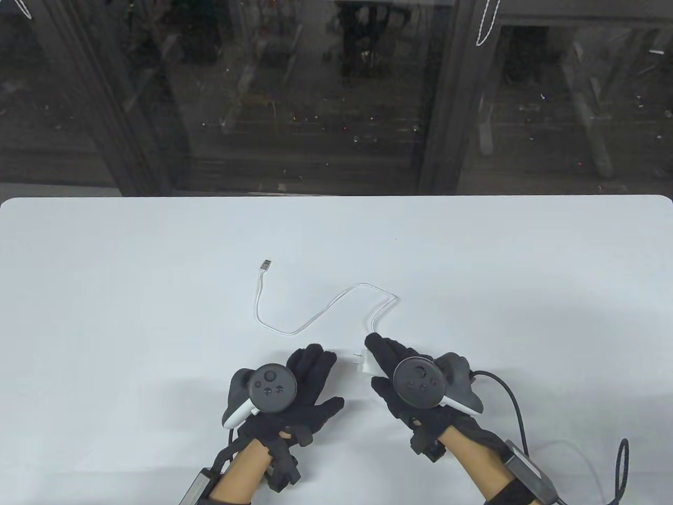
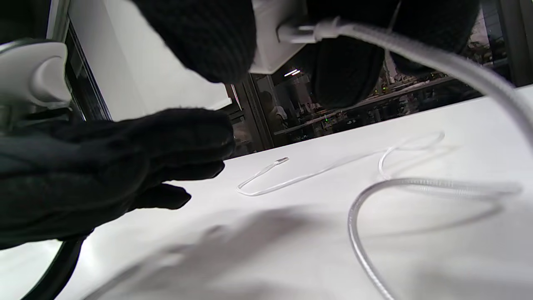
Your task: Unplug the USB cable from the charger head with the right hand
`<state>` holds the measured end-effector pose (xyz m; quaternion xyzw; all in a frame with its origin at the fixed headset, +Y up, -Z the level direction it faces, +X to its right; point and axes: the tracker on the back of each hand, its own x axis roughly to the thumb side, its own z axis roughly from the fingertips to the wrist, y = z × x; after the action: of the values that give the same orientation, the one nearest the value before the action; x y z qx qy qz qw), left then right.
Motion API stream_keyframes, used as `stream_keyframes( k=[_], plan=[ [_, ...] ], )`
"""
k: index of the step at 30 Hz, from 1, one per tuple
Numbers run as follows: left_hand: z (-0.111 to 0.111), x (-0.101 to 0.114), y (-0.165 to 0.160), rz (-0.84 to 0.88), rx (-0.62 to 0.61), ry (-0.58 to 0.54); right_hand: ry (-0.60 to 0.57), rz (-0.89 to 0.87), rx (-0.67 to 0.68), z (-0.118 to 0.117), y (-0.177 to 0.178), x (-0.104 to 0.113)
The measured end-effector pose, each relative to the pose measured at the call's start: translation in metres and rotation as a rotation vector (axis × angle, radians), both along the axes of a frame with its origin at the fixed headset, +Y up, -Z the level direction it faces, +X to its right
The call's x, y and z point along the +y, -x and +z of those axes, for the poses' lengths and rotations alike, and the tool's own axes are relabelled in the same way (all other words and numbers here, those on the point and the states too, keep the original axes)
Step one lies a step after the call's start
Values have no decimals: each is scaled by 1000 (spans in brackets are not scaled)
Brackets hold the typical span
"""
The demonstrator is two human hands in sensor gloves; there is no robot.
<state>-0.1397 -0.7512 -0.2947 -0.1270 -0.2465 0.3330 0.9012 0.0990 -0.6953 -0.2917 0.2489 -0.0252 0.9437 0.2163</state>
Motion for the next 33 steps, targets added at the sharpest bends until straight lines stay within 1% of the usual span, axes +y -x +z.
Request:
stream_keyframes(
  k=[1,3,5,7,9,12,14,17,18,20,21,23,25,27,28,30,31,32,33],
  plan=[
    [0,-1,-1,0,-7,5,7,-19,2,-1,-1,-8],
    [0,-2,-4,1,-20,12,4,-80,5,-6,-3,-32],
    [1,-2,-6,-4,-27,0,139,23,48,-7,-8,-40],
    [3,0,-7,5,-24,-25,40,-13,48,-6,-10,-39],
    [5,1,-8,43,-28,-46,46,-21,65,-2,-10,-36],
    [8,2,-9,160,-19,-67,50,-92,131,6,-4,-36],
    [9,2,-12,223,-21,-56,24,-115,172,11,1,-36],
    [10,-4,-17,337,-63,-5,-31,-165,216,15,5,-38],
    [10,-7,-19,381,-62,12,-29,-190,223,16,5,-38],
    [10,-9,-19,452,-20,43,-4,-226,226,16,5,-40],
    [10,-10,-19,472,-11,45,9,-234,235,16,5,-40],
    [8,-11,-16,525,21,47,-2,-295,250,16,3,-38],
    [7,-14,-16,563,17,86,-7,-347,246,17,1,-38],
    [6,-18,-15,653,49,128,6,-384,235,15,0,-39],
    [7,-19,-13,698,69,112,36,-388,244,14,0,-40],
    [7,-19,-12,788,77,40,71,-421,248,13,0,-41],
    [6,-19,-11,848,80,69,98,-425,233,12,0,-42],
    [4,-20,-11,910,72,129,113,-415,224,11,-1,-43],
    [4,-21,-11,940,54,155,111,-410,208,10,-2,-44]
  ],
)
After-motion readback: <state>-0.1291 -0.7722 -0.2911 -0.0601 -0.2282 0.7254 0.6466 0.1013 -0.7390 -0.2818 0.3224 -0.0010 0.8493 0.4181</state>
